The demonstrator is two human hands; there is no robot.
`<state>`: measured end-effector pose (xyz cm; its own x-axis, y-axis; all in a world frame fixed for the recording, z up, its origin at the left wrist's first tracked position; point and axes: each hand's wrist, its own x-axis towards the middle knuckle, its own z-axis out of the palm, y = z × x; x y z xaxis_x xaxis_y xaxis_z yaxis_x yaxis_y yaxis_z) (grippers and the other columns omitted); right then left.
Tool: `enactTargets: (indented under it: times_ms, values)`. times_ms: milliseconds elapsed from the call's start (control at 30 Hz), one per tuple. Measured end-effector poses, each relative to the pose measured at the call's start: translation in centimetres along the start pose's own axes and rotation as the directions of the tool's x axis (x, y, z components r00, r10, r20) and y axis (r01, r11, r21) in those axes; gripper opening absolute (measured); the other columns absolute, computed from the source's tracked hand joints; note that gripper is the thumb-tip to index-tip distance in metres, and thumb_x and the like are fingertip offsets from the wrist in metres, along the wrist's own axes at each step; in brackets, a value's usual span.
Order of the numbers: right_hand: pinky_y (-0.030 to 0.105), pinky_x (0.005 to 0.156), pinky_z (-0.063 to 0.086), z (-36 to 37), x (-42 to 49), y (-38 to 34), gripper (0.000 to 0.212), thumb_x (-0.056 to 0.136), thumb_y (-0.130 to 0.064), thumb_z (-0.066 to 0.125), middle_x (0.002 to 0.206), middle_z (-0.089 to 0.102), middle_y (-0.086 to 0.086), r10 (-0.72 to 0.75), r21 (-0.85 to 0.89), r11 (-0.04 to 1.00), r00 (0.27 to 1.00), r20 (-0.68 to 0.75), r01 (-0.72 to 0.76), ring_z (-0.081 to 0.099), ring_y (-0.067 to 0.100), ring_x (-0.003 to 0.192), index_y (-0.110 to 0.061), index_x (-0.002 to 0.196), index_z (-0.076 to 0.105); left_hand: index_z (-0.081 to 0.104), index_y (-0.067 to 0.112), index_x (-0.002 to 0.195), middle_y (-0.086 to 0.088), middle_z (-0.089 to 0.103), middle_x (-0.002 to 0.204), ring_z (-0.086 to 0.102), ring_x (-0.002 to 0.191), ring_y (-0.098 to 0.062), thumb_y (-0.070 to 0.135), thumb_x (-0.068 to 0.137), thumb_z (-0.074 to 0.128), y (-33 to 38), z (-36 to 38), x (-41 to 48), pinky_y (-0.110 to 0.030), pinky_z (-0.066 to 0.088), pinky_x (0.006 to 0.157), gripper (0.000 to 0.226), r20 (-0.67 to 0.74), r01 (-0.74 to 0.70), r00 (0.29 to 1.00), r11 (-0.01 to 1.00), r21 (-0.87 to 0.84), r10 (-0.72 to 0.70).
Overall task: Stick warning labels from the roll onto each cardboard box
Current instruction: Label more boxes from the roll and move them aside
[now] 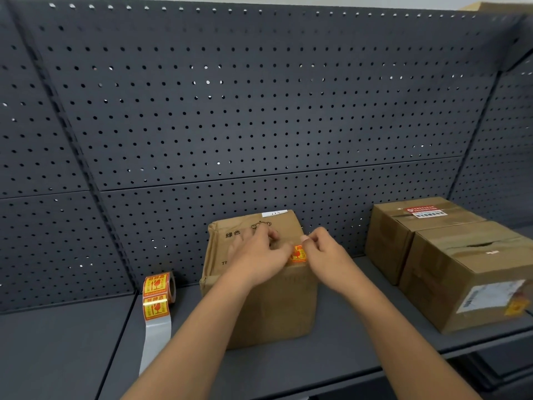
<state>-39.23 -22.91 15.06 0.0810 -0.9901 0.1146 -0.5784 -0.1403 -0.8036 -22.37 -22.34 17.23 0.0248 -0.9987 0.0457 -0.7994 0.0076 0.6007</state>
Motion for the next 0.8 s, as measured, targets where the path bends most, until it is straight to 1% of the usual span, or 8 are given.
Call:
enactTargets:
  times_ms: [100, 200, 300, 367, 500, 567, 667, 800]
  values:
    - [0.035, 0.071, 0.044, -0.4, -0.6, 0.7, 0.026, 0.106, -0.048, 0.046, 0.091, 0.061, 0.005, -0.013, 0.042, 0.999, 0.997, 0.075, 0.010, 0.055, 0.014, 0.079, -0.024, 0.113, 0.054, 0.046, 0.038, 0.137, 0.004, 0.049, 0.135, 0.041, 0.132, -0.023, 0.061, 0.090, 0.061, -0.4, -0.5, -0.1, -0.048, 0.037, 0.115, 0.055, 0.064, -0.010, 0.998, 1.000, -0.017, 0.011]
    - [0.037, 0.072, 0.047, -0.3, -0.8, 1.1, 0.022, 0.108, -0.043, 0.045, 0.100, 0.067, 0.008, -0.020, 0.069, 0.997, 0.997, 0.081, 0.015, 0.058, 0.016, 0.082, -0.024, 0.114, 0.055, 0.045, 0.040, 0.137, 0.005, 0.051, 0.130, 0.043, 0.129, -0.023, 0.057, 0.093, 0.063, -0.2, -0.4, -0.2, -0.049, 0.037, 0.114, 0.051, 0.059, -0.037, 0.997, 0.998, -0.043, 0.039]
    - [0.042, 0.076, 0.049, -0.2, -0.8, 1.1, 0.023, 0.110, -0.040, 0.041, 0.099, 0.066, 0.005, -0.033, 0.036, 0.999, 0.998, 0.057, 0.031, 0.063, 0.023, 0.090, -0.022, 0.114, 0.056, 0.045, 0.042, 0.136, 0.004, 0.051, 0.133, 0.042, 0.131, -0.023, 0.054, 0.096, 0.061, 0.2, -0.2, -0.3, -0.048, 0.034, 0.115, 0.044, 0.059, -0.050, 0.997, 0.999, -0.021, 0.051]
    - [0.040, 0.077, 0.051, -0.3, -0.9, 1.0, 0.027, 0.109, -0.044, 0.042, 0.099, 0.066, 0.002, -0.031, 0.042, 0.999, 0.998, 0.047, 0.029, 0.064, 0.021, 0.092, -0.023, 0.116, 0.057, 0.046, 0.044, 0.134, 0.006, 0.050, 0.135, 0.040, 0.133, -0.022, 0.055, 0.096, 0.059, 0.0, -0.4, -0.2, -0.048, 0.033, 0.115, 0.042, 0.068, -0.050, 0.996, 0.998, -0.026, 0.052]
    - [0.031, 0.077, 0.051, -0.5, -1.4, 1.4, 0.039, 0.103, -0.060, 0.046, 0.104, 0.068, -0.003, -0.031, 0.095, 0.995, 0.997, 0.068, 0.024, 0.065, 0.012, 0.095, -0.029, 0.122, 0.058, 0.046, 0.047, 0.131, 0.012, 0.051, 0.126, 0.041, 0.128, -0.017, 0.060, 0.090, 0.065, -0.7, -0.9, -0.2, -0.047, 0.034, 0.116, 0.047, 0.095, -0.040, 0.994, 0.996, -0.080, 0.048]
    - [0.032, 0.077, 0.052, -0.8, -1.2, 1.6, 0.035, 0.103, -0.056, 0.050, 0.105, 0.070, 0.002, -0.022, 0.146, 0.989, 0.995, 0.096, 0.007, 0.066, 0.012, 0.090, -0.028, 0.122, 0.060, 0.046, 0.048, 0.130, 0.011, 0.050, 0.125, 0.041, 0.128, -0.017, 0.060, 0.090, 0.066, -0.8, -0.9, -0.2, -0.047, 0.034, 0.116, 0.046, 0.097, -0.037, 0.994, 0.994, -0.098, 0.047]
    - [0.025, 0.068, 0.047, -1.2, -0.9, 1.7, 0.025, 0.107, -0.042, 0.050, 0.098, 0.070, 0.000, -0.026, 0.172, 0.985, 0.990, 0.141, 0.002, 0.059, 0.002, 0.075, -0.024, 0.119, 0.063, 0.048, 0.048, 0.130, 0.010, 0.051, 0.124, 0.041, 0.129, -0.018, 0.055, 0.093, 0.066, -0.5, -0.8, -0.2, -0.049, 0.034, 0.117, 0.042, 0.094, -0.055, 0.994, 0.994, -0.096, 0.064]
    - [0.031, 0.071, 0.048, -1.1, -0.8, 1.6, 0.026, 0.109, -0.038, 0.045, 0.101, 0.071, 0.003, -0.047, 0.109, 0.994, 0.989, 0.140, 0.032, 0.061, 0.009, 0.081, -0.023, 0.116, 0.065, 0.051, 0.048, 0.125, 0.014, 0.051, 0.118, 0.045, 0.126, -0.018, 0.051, 0.094, 0.067, -0.7, -0.6, 0.1, -0.049, 0.037, 0.116, 0.036, 0.112, -0.063, 0.991, 0.990, -0.123, 0.077]
